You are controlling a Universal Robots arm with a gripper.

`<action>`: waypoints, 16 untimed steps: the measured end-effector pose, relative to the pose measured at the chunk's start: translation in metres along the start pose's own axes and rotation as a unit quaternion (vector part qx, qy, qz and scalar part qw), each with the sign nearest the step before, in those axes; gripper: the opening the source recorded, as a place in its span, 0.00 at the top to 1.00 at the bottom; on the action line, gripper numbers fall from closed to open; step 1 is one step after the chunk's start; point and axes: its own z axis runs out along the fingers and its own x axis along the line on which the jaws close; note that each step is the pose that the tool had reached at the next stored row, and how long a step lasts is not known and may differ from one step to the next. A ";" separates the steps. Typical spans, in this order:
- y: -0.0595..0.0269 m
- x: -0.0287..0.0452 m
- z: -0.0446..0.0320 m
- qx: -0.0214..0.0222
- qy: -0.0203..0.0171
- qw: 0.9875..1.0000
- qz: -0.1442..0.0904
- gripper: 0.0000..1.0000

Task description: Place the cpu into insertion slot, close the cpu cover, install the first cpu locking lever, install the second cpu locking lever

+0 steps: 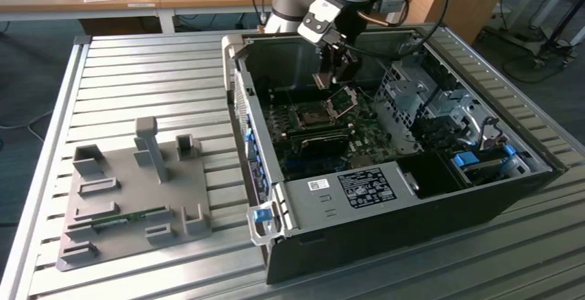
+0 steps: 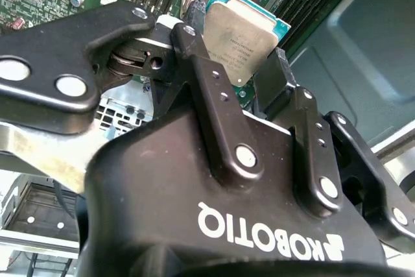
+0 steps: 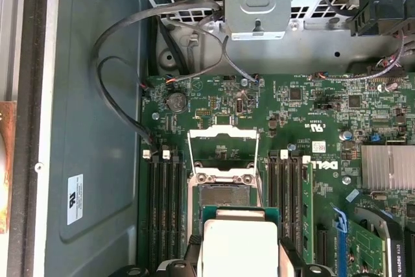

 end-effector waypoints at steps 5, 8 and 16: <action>-0.0001 -0.0001 0.0040 0.000 0.000 1.000 0.000 0.46; -0.0002 -0.0002 0.0072 0.000 0.000 1.000 0.000 0.46; -0.0002 -0.0002 0.0088 0.000 0.000 1.000 0.000 0.46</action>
